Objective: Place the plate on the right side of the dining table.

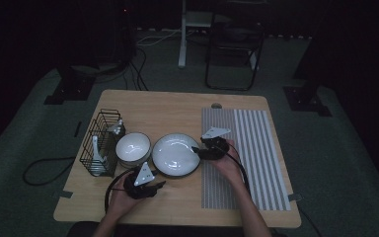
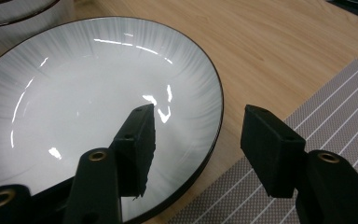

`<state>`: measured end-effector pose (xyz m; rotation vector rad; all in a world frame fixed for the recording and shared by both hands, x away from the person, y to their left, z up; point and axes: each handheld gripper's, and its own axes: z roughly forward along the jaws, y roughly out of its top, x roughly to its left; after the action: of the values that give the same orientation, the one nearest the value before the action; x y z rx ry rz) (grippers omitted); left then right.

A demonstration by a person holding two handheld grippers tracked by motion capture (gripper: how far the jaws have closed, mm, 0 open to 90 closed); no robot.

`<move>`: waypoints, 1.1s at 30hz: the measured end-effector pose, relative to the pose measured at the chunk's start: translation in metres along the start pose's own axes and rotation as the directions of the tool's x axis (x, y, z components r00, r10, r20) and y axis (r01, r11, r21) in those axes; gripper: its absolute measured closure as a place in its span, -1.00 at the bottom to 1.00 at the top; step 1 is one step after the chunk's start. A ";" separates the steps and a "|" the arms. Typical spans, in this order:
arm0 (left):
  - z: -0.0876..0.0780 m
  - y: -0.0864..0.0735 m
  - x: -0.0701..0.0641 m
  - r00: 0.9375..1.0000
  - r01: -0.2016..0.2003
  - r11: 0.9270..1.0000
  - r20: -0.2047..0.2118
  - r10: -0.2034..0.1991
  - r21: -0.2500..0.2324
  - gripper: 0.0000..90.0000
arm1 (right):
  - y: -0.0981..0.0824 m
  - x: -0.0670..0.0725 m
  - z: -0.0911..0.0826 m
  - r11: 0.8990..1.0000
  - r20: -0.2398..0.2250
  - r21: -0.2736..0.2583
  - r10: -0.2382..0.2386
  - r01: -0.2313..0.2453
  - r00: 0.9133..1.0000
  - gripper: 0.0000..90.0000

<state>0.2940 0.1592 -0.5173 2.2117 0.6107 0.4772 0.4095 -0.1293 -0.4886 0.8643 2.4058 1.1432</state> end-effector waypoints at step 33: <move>0.003 0.002 0.005 0.998 0.031 1.000 -0.062 -0.031 -0.002 0.20 | 0.015 -0.020 0.035 0.994 -0.095 0.046 0.104 -0.100 0.990 0.21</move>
<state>0.3002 0.1595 -0.5172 2.1896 0.6763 0.5316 0.4492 -0.1149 -0.4975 0.9760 2.4968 1.2030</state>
